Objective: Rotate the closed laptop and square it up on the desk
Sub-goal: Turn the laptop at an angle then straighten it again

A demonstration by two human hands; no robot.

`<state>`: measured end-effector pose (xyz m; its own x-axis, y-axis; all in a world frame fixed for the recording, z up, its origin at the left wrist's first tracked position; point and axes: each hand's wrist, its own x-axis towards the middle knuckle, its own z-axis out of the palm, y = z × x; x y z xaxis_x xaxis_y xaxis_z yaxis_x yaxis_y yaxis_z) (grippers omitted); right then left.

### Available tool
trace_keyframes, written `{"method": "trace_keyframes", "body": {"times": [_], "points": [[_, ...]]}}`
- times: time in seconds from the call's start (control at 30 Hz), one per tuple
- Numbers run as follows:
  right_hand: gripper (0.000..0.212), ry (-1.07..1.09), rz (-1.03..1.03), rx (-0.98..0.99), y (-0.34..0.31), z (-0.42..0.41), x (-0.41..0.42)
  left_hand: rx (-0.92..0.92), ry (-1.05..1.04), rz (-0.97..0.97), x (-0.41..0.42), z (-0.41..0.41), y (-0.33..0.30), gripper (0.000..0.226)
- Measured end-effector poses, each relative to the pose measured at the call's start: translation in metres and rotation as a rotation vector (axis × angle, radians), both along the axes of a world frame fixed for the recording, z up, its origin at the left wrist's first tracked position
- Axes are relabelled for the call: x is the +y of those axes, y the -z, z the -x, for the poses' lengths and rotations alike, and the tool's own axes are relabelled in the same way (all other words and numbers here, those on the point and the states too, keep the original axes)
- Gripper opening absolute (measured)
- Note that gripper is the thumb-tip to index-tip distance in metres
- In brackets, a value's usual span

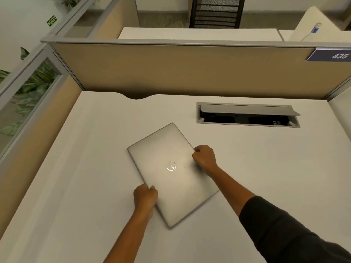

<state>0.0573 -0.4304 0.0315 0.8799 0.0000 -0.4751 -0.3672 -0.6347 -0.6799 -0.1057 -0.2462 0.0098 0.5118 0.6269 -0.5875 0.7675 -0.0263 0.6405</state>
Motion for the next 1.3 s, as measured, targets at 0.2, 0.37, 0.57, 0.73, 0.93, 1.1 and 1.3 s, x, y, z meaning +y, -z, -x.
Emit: {"method": "trace_keyframes", "body": {"times": [0.2, 0.37, 0.57, 0.73, 0.93, 1.1, 1.3], "points": [[0.011, -0.081, 0.084, -0.055, -0.008, -0.024, -0.014, -0.033, -0.041, 0.155, -0.052, 0.01, 0.003, 0.047], [0.022, -0.114, 0.125, -0.054, -0.002, -0.027, -0.02, 0.008, -0.081, 0.243, -0.064, 0.009, 0.001, 0.026], [0.048, -0.172, 0.138, -0.101, 0.006, 0.004, -0.035, 0.047, 0.002, 0.251, -0.038, -0.015, -0.007, 0.075], [0.053, -0.035, 0.335, -0.107, 0.017, 0.046, -0.073, 0.083, 0.088, -0.064, 0.02, -0.064, -0.012, 0.095], [0.034, 0.237, 0.296, -0.018, 0.019, 0.078, -0.109, 0.217, 0.447, -0.349, 0.063, -0.11, -0.02, 0.073], [0.026, 0.326, 0.225, -0.001, 0.022, 0.085, -0.114, 0.173, 0.582, -0.336, 0.059, -0.122, -0.024, 0.074], [0.031, 0.538, 0.073, 0.103, 0.024, 0.073, -0.094, 0.17, 0.517, -0.349, 0.046, -0.124, -0.024, 0.074]]}}
